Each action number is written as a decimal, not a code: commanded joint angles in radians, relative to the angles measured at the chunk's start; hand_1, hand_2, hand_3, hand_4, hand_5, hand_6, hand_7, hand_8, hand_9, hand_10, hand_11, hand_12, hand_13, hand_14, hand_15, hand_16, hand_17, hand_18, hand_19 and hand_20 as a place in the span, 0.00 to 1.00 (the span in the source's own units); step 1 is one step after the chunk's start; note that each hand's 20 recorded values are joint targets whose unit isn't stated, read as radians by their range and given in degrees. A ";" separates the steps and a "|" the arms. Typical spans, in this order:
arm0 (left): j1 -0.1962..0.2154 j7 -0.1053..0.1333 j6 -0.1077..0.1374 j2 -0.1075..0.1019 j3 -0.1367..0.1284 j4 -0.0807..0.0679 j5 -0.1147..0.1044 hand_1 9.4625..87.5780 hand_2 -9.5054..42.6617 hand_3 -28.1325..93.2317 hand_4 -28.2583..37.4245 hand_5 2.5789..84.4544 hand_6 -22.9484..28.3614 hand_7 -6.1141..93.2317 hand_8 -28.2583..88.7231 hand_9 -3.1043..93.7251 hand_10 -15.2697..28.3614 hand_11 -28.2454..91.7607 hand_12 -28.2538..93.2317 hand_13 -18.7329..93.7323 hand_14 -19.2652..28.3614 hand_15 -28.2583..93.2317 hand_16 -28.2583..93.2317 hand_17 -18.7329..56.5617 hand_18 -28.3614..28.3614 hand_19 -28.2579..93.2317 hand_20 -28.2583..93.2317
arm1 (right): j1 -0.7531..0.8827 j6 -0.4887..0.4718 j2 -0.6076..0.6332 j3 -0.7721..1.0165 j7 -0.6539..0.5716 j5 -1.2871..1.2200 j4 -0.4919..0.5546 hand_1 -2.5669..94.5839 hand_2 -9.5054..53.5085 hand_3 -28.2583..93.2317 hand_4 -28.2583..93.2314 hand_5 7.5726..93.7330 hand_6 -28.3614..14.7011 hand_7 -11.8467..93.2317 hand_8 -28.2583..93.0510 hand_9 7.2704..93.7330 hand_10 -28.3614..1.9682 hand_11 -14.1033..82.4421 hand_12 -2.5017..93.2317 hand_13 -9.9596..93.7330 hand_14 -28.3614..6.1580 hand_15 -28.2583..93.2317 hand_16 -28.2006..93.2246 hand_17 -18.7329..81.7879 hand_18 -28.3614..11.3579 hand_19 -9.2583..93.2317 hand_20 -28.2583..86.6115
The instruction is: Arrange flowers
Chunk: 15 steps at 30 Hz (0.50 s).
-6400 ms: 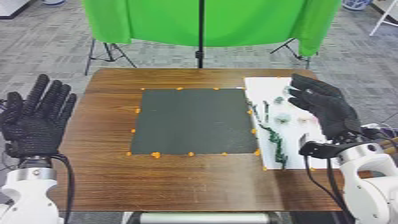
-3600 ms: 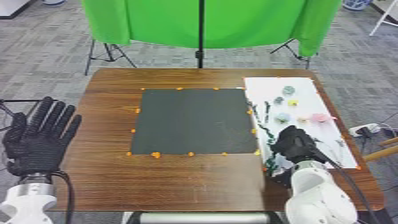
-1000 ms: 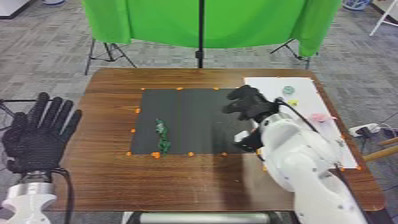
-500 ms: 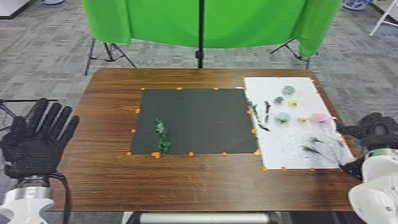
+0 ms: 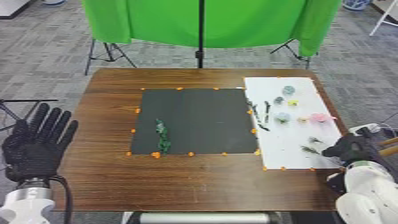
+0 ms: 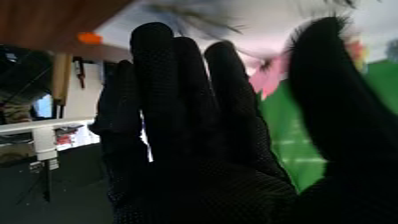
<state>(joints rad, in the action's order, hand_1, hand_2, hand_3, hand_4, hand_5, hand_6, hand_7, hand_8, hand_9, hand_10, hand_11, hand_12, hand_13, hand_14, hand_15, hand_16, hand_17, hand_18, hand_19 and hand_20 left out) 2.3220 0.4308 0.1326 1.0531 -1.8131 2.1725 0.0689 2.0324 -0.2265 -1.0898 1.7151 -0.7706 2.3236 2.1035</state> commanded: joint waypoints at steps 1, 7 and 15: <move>0.031 -0.005 0.026 0.016 0.000 0.009 -0.006 0.22 0.49 0.86 0.00 0.51 0.58 0.15 0.17 0.43 0.63 0.35 0.32 0.44 0.66 0.36 0.24 0.19 0.73 0.48 0.35 | 0.007 0.098 -0.003 -0.037 -0.018 0.083 -0.028 0.60 0.01 0.81 0.00 0.75 0.59 0.36 0.23 0.78 0.45 0.34 0.36 0.71 0.46 0.68 0.48 0.49 0.16 0.90 0.57; 0.039 -0.007 0.034 0.017 0.001 0.014 -0.012 0.22 0.49 0.86 0.00 0.51 0.58 0.15 0.17 0.43 0.64 0.36 0.32 0.44 0.66 0.37 0.23 0.19 0.73 0.48 0.35 | -0.018 0.138 0.014 -0.045 -0.037 -0.010 0.052 0.60 0.02 0.85 0.00 0.78 0.58 0.41 0.26 0.84 0.50 0.35 0.50 0.74 0.47 0.73 0.51 0.51 0.14 0.93 0.59; 0.055 -0.002 0.027 0.016 -0.003 0.021 -0.009 0.22 0.49 0.86 0.00 0.51 0.58 0.15 0.17 0.43 0.64 0.36 0.32 0.44 0.66 0.37 0.23 0.19 0.73 0.48 0.35 | -0.124 0.153 0.013 -0.132 -0.065 -0.125 0.143 0.53 0.00 0.89 0.10 0.76 0.57 0.49 0.34 0.83 0.47 0.42 0.50 0.74 0.42 0.78 0.49 0.52 0.12 0.96 0.60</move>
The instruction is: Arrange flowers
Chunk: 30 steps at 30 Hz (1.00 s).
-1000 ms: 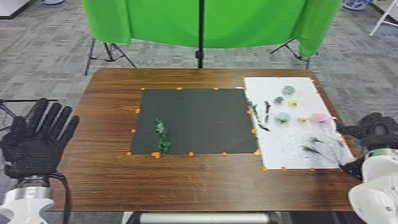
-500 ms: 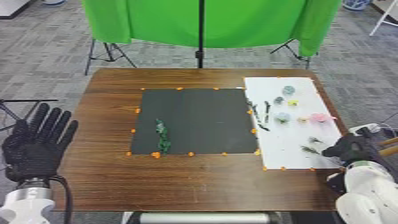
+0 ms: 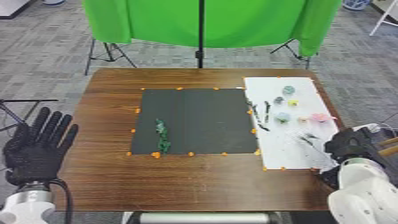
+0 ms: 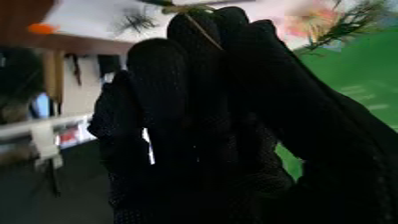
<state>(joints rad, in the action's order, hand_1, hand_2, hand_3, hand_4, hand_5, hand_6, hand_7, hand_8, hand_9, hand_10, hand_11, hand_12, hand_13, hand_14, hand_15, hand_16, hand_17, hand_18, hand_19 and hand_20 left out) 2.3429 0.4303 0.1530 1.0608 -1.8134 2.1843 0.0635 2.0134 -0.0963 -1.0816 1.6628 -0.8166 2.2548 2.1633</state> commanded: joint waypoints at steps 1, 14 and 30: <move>0.030 -0.004 0.011 0.007 -0.003 0.008 -0.005 0.22 0.49 0.86 0.00 0.51 0.58 0.15 0.17 0.43 0.64 0.36 0.32 0.44 0.66 0.37 0.23 0.19 0.73 0.48 0.35 | -0.123 0.026 -0.001 -0.103 -0.019 -0.065 0.093 0.52 0.00 0.88 0.10 0.76 0.57 0.49 0.34 0.83 0.47 0.43 0.50 0.74 0.42 0.78 0.49 0.52 0.12 0.96 0.60; -0.021 -0.004 0.018 -0.025 0.030 -0.002 -0.012 0.22 0.49 0.86 0.00 0.51 0.58 0.15 0.17 0.43 0.64 0.36 0.32 0.44 0.66 0.38 0.23 0.19 0.73 0.48 0.35 | -0.464 -0.092 -0.200 -0.511 0.029 -0.073 -0.067 0.55 0.01 0.87 0.10 0.75 0.55 0.49 0.35 0.81 0.44 0.44 0.49 0.73 0.41 0.80 0.48 0.53 0.10 0.97 0.59; -0.099 -0.033 0.050 -0.068 0.077 -0.021 -0.063 0.20 0.48 0.86 0.00 0.53 0.60 0.16 0.17 0.44 0.65 0.37 0.32 0.45 0.67 0.39 0.22 0.19 0.73 0.49 0.35 | -0.494 -0.080 -0.325 -0.777 0.051 0.228 -0.289 0.55 0.01 0.85 0.08 0.76 0.54 0.47 0.34 0.82 0.39 0.46 0.45 0.74 0.38 0.80 0.46 0.55 0.06 0.99 0.56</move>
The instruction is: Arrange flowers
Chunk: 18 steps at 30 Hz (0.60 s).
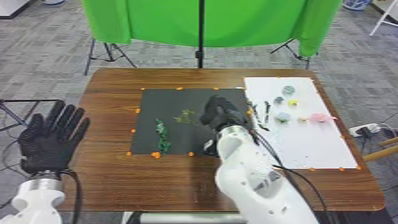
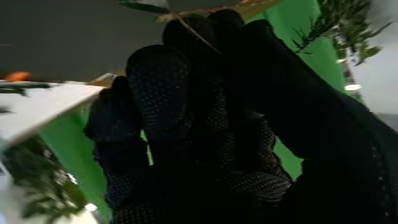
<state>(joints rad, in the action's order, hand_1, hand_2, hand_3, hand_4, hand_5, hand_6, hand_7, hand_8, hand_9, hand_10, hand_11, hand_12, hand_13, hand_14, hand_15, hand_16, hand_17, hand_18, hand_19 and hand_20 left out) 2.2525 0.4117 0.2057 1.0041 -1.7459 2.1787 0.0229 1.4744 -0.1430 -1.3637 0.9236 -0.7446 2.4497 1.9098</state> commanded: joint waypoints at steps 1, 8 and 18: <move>-0.009 -0.014 -0.008 -0.013 0.010 -0.017 -0.024 0.20 0.47 0.86 0.00 0.53 0.60 0.16 0.17 0.44 0.65 0.37 0.32 0.45 0.67 0.39 0.22 0.19 0.73 0.49 0.35 | 0.052 -0.051 -0.044 -0.036 -0.025 0.023 -0.031 0.55 0.01 0.85 0.08 0.76 0.54 0.47 0.35 0.81 0.39 0.47 0.45 0.74 0.38 0.80 0.46 0.55 0.06 0.99 0.56; -0.002 -0.030 -0.017 -0.009 0.023 -0.020 -0.045 0.19 0.46 0.86 0.00 0.53 0.60 0.16 0.17 0.44 0.66 0.37 0.32 0.45 0.66 0.40 0.22 0.19 0.73 0.49 0.35 | 0.088 -0.038 -0.062 -0.012 -0.056 -0.119 0.002 0.51 0.01 0.84 0.07 0.76 0.49 0.33 0.29 0.76 0.32 0.52 0.32 0.73 0.36 0.80 0.45 0.54 0.05 1.00 0.53; -0.001 -0.017 -0.018 -0.003 0.030 -0.022 -0.047 0.20 0.46 0.86 0.00 0.53 0.60 0.16 0.17 0.44 0.66 0.38 0.32 0.45 0.66 0.40 0.22 0.19 0.73 0.49 0.35 | 0.099 0.022 -0.036 0.011 -0.048 -0.137 0.053 0.45 0.04 0.88 0.07 0.69 0.47 0.20 0.15 0.76 0.30 0.49 0.27 0.72 0.36 0.80 0.45 0.54 0.04 1.00 0.53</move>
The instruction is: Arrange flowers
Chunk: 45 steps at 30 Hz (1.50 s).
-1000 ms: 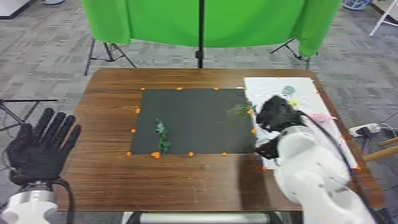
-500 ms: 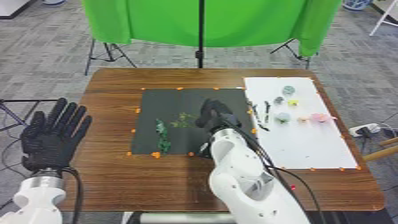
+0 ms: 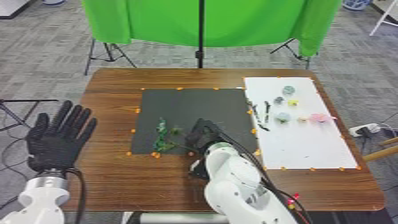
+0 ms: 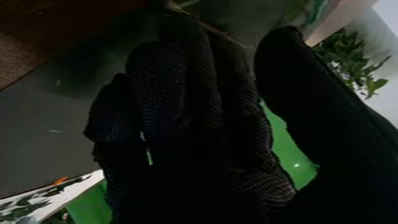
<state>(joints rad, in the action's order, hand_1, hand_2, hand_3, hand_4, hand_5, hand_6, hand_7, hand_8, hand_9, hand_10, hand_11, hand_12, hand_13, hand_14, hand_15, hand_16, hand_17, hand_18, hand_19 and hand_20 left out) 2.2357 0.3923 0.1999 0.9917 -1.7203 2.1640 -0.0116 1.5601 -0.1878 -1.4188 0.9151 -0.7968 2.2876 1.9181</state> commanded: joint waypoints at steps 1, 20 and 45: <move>0.019 0.006 -0.011 0.011 0.003 -0.007 -0.012 0.20 0.46 0.86 0.00 0.53 0.60 0.16 0.17 0.44 0.66 0.38 0.32 0.45 0.66 0.40 0.22 0.19 0.73 0.49 0.35 | 0.014 0.070 0.026 0.024 0.002 0.016 0.055 0.45 0.05 0.88 0.07 0.69 0.47 0.20 0.15 0.76 0.30 0.49 0.27 0.72 0.36 0.80 0.45 0.54 0.05 1.00 0.53; 0.067 0.041 -0.009 0.049 -0.008 0.010 -0.029 0.20 0.46 0.86 0.00 0.53 0.60 0.17 0.16 0.44 0.66 0.38 0.32 0.45 0.67 0.41 0.22 0.19 0.73 0.49 0.35 | 0.014 0.126 0.226 0.312 -0.034 0.121 0.033 0.41 0.00 0.86 0.05 0.71 0.48 0.25 0.16 0.64 0.21 0.35 0.21 0.64 0.30 0.74 0.41 0.51 0.07 1.00 0.53; 0.048 0.012 0.016 0.050 0.008 0.006 -0.025 0.20 0.47 0.86 0.00 0.53 0.60 0.17 0.16 0.44 0.66 0.38 0.32 0.45 0.67 0.42 0.22 0.19 0.73 0.50 0.35 | -0.137 0.113 0.246 0.212 -0.040 0.286 -0.223 0.40 0.00 0.82 0.00 0.72 0.51 0.39 0.14 0.74 0.29 0.58 0.31 0.74 0.36 0.83 0.47 0.60 0.07 1.00 0.61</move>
<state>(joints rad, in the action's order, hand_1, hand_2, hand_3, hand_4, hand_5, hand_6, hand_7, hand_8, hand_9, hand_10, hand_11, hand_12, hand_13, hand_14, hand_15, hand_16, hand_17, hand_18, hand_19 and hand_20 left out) 2.2871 0.4266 0.2029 1.0362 -1.7235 2.1747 -0.0357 1.4963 0.1076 -1.1528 1.1524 -0.8417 2.5526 1.7522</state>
